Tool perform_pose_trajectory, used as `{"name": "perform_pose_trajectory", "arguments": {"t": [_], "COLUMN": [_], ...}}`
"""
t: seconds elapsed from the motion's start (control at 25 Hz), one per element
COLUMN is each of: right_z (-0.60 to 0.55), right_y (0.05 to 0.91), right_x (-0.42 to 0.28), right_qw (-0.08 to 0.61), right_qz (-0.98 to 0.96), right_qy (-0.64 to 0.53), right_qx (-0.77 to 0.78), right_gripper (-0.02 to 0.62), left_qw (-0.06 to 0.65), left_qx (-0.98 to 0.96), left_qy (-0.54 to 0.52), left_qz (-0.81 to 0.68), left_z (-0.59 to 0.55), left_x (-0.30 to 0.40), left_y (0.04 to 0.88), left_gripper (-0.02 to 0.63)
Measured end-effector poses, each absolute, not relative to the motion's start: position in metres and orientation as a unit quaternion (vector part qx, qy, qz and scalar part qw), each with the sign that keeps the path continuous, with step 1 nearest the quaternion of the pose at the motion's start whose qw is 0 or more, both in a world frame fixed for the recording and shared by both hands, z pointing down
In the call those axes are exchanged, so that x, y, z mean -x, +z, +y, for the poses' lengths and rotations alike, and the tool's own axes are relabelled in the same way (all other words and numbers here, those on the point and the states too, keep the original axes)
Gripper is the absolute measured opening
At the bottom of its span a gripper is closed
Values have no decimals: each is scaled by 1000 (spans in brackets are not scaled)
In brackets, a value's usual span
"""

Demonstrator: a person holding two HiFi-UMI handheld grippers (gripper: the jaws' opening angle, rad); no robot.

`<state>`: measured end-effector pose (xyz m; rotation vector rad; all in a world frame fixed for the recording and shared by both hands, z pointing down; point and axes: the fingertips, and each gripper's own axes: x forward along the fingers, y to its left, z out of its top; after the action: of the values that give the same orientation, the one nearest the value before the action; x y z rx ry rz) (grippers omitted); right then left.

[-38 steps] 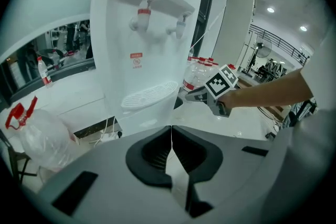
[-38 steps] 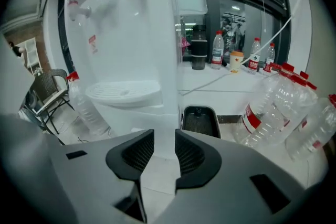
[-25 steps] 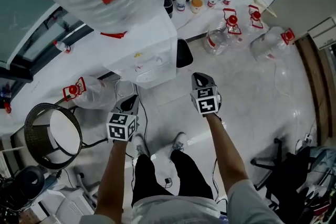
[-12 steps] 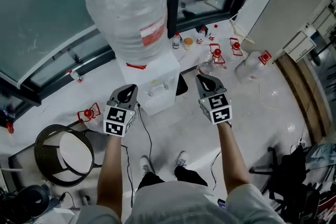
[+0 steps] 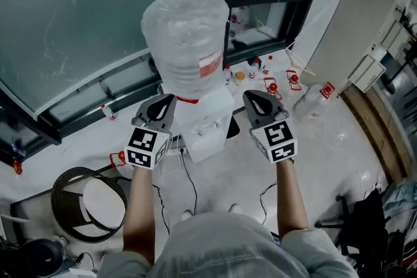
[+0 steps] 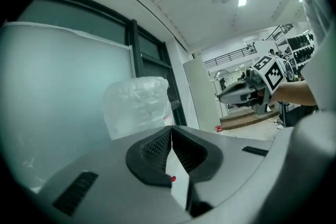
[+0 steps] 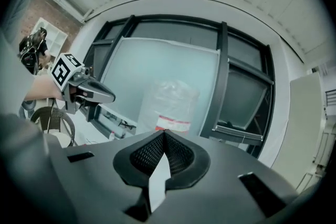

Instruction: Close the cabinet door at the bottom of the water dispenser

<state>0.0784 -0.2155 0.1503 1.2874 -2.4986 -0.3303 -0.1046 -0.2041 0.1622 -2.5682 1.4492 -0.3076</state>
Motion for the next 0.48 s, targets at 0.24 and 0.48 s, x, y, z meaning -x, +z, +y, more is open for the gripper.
{"name": "perform_pose_trajectory", "arguments": {"t": [0.24,0.48], "right_z": [-203,-194], "right_y": [116,85], "right_x": [-66,-58], "right_qw": [138,111], "right_qz": [-868,-866], "right_qy": [-156,-179], "right_qx": [-451,-454], "right_gripper": [29,29], "left_qw": [134,167], "left_qx": [864,856], "left_qy": [-80,-74], "left_qz": [479,483], "left_z": [-185,-172], "left_x": [110,115], "left_y": [120,97], "left_gripper": [20,21]}}
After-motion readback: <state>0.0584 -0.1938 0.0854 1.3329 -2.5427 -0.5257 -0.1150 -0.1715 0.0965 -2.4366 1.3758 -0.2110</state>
